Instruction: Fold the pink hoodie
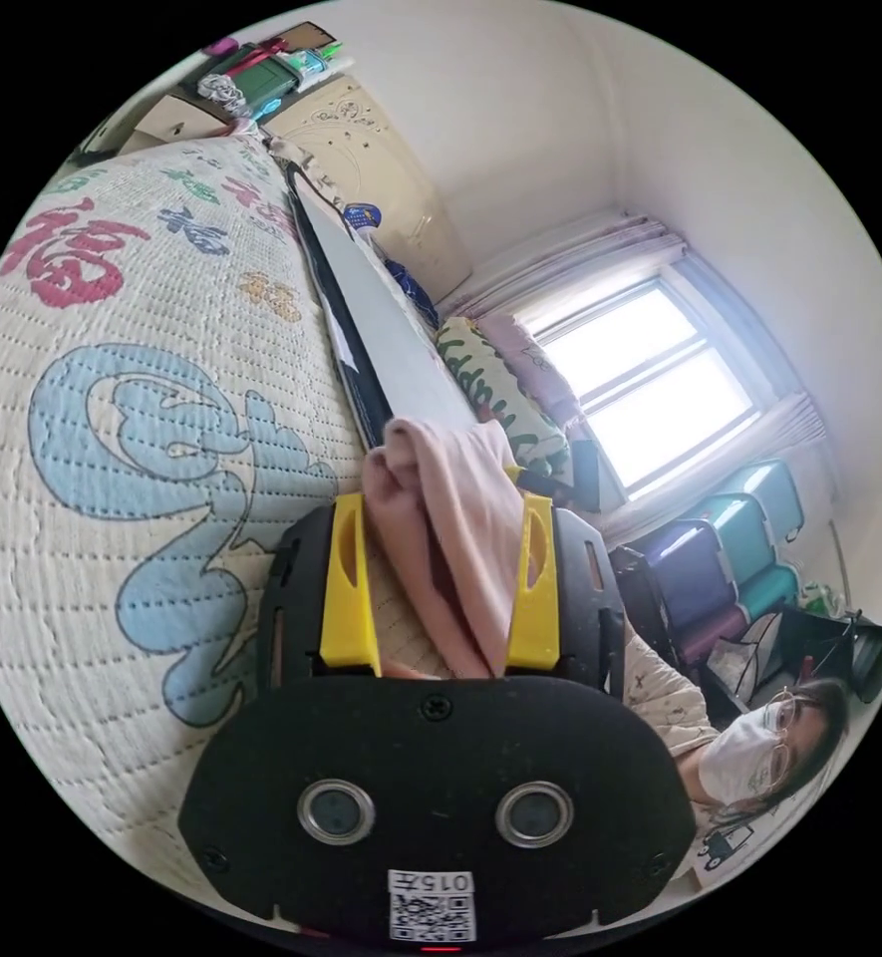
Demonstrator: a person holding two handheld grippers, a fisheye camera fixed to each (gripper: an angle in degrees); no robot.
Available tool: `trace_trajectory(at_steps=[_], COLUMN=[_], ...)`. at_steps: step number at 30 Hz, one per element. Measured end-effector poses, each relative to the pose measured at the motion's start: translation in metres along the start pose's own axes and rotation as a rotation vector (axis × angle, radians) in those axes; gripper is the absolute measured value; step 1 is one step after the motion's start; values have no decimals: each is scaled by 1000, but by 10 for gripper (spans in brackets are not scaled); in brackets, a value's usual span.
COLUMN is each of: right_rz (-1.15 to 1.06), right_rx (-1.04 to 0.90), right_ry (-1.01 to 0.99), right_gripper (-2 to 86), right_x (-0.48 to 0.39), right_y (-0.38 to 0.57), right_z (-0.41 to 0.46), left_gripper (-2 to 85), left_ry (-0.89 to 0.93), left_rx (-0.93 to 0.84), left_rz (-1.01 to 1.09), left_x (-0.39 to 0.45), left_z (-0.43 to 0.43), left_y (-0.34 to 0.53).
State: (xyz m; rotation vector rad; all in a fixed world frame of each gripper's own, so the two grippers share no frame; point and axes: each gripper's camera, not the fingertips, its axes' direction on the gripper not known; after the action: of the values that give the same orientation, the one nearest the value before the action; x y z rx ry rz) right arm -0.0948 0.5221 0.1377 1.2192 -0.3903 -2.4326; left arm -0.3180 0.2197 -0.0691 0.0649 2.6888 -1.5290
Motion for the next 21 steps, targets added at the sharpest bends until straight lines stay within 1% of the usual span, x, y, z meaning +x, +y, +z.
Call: trace_trajectory(at_steps=[3,5,6,8,12,13,16,18,21], right_rz=[-18,-24,-24,10,36,20,-2,-45,-130], right_rx=[-10,-11,-9,10,27,0,11,55,171], right_ry=[-2,-7,-10,-17,-110,-161,-157,-170,-218], right_gripper=[185,189,191,209,198,185,159,144,127], right_x=[4,20,27,65,132,151,195,219,253], right_y=[3,14,18,38,71,80,113,142,197], right_z=[13,14,12,-1,-17,-15,-26,-39,-78], left_gripper=[186,144,140,125,109,105,99,95,91], left_ry=[22,18,28,42,47,46,39,0,-115], left_rx=[17,48,57,86,92,96,136,171,222], left_rz=[-32,-98,-101,-87,-59,-42,27,89,178], left_x=[-29,-58,-64,-83,-112,-121,-138,-142,-135], left_z=[-4,-8,-9,-9,1,5,13,18,29], left_y=[5,14,17,28,43,49,71,88,120])
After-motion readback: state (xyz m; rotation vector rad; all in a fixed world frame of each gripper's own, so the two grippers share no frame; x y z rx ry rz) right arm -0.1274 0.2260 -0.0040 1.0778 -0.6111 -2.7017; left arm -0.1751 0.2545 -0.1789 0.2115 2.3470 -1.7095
